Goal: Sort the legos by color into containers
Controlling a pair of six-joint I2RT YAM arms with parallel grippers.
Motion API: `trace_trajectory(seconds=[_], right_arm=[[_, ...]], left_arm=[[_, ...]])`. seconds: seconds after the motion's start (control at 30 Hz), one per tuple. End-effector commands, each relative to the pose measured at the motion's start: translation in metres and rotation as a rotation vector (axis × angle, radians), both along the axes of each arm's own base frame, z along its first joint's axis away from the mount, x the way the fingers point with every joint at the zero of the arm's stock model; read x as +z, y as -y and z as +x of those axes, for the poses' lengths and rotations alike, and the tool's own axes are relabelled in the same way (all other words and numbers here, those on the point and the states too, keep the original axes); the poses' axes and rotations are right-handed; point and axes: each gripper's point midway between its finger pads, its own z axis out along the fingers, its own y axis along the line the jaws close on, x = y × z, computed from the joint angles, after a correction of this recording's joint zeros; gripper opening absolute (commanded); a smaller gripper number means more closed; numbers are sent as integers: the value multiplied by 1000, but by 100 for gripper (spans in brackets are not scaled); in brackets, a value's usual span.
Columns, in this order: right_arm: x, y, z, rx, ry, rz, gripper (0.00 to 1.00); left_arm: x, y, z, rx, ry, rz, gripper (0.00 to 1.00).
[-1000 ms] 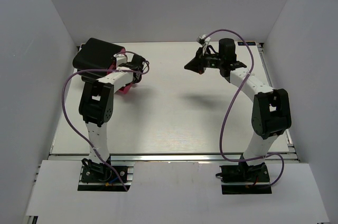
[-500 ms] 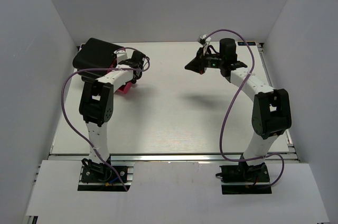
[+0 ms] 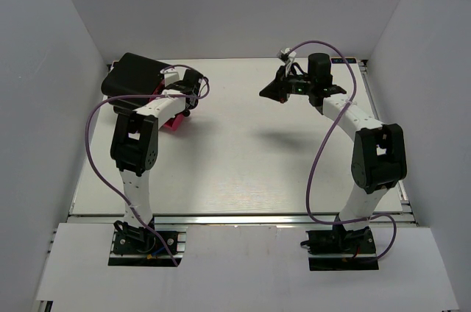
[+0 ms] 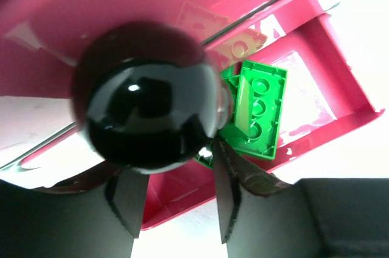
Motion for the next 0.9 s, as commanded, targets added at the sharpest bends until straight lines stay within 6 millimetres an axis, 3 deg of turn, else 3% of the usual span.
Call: trace_trajectory(seconds=[0.0,0.43,0.7,0.87], right_arm=[[21,0,2,20,48,23,0],[17,2,2,24,41,16,0],[15,2,0,30,38,11,0],[13,2,1,36,29,16,0]], left_arm=[[12,11,15,-34,56,-37,55],[22,25,25,-188,106,-68,67],[64,15,16,-168,195,-45,70],[107,14,12,-164,294,-73,72]])
